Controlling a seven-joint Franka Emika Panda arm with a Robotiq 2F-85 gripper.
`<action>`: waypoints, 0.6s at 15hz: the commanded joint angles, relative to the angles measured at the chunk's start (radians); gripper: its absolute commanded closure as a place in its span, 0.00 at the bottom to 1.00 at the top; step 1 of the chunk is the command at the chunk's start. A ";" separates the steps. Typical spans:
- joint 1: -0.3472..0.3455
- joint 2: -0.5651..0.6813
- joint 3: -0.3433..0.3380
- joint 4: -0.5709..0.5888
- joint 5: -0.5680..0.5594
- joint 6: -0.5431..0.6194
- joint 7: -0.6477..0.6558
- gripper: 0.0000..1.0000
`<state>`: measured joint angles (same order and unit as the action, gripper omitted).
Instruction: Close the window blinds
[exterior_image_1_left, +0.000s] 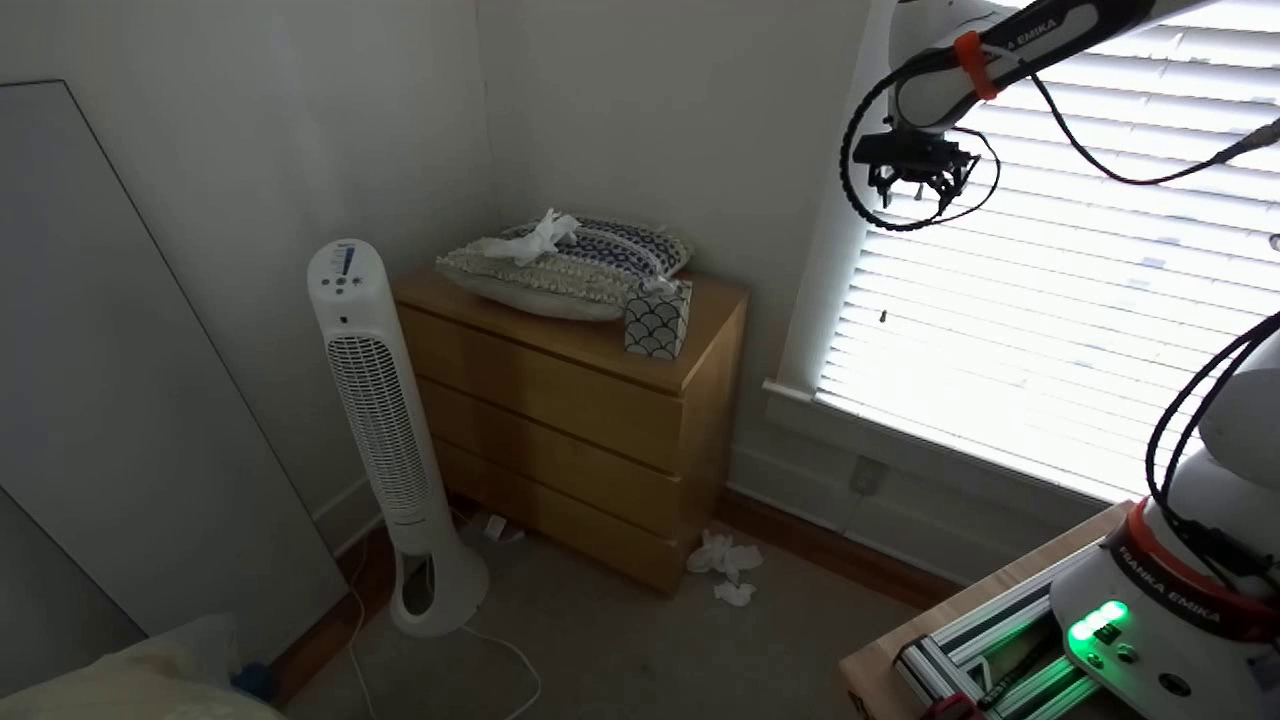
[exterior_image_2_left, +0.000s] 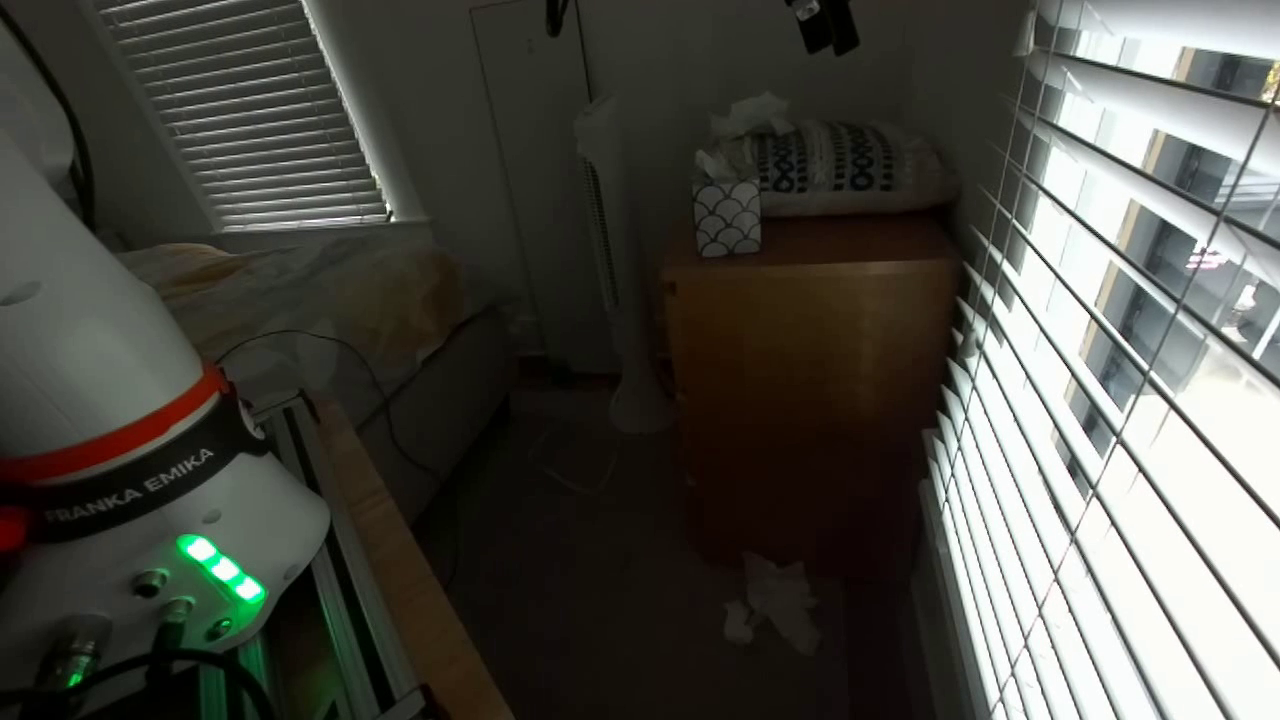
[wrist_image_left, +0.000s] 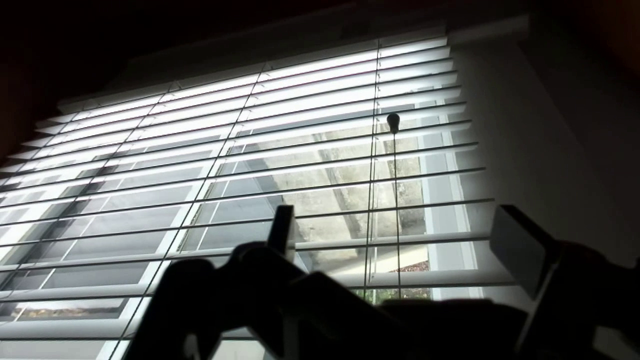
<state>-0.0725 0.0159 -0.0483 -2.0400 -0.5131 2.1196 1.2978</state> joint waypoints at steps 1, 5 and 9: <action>0.006 0.000 -0.006 0.002 0.001 -0.002 -0.002 0.00; 0.006 0.054 -0.008 0.039 0.025 0.084 0.068 0.00; 0.014 0.111 -0.025 0.084 -0.036 0.158 0.170 0.00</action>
<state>-0.0723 0.0742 -0.0525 -2.0035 -0.5098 2.2527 1.3910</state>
